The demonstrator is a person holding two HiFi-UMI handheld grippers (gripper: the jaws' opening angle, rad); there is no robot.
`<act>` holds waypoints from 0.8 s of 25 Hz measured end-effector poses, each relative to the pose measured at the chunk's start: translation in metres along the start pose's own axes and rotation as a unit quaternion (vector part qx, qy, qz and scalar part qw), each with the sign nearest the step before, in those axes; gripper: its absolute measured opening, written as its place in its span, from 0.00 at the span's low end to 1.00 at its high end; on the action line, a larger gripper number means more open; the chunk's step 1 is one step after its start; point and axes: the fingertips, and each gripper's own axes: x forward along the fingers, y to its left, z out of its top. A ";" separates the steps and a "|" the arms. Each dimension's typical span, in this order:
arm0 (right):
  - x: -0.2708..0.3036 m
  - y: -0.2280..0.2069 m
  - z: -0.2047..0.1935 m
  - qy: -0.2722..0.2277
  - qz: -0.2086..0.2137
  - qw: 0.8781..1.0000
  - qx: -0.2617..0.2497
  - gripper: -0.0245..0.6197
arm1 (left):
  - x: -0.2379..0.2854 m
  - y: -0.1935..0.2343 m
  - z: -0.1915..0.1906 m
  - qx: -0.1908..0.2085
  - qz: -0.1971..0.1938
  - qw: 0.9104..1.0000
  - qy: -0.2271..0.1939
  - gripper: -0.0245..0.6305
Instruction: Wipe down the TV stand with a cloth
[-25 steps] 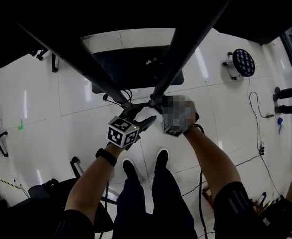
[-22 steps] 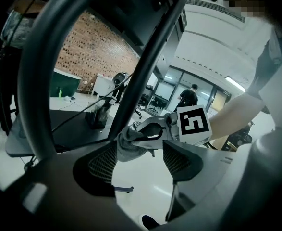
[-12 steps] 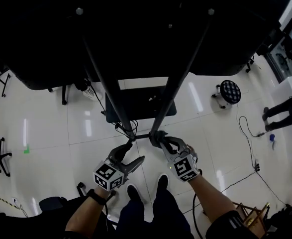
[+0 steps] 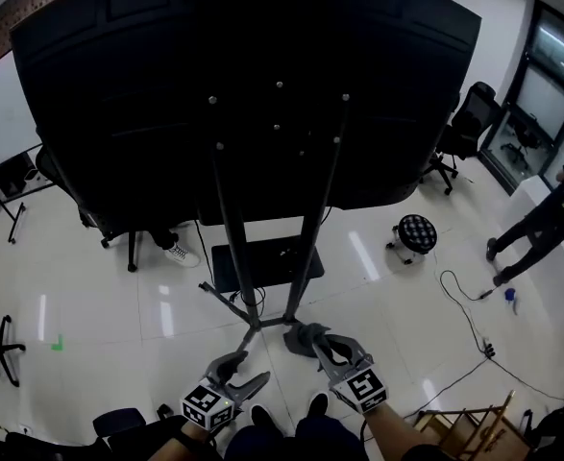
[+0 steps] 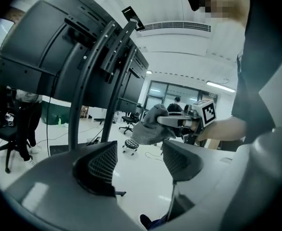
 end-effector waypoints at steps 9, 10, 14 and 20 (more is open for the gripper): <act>-0.075 0.067 -0.022 0.006 0.071 0.997 0.034 0.07 | -0.025 -0.062 0.009 0.026 0.026 0.999 -0.024 0.52; -0.082 0.072 -0.026 0.006 0.078 0.996 0.037 0.07 | -0.024 -0.071 0.007 0.021 0.030 0.999 -0.030 0.52; -0.119 0.080 -0.021 -0.020 0.096 0.994 0.040 0.06 | -0.024 -0.109 0.006 -0.011 0.043 0.997 -0.061 0.52; -0.180 0.082 -0.024 -0.044 0.115 0.991 0.045 0.06 | -0.030 -0.173 -0.006 -0.010 0.061 0.996 -0.072 0.52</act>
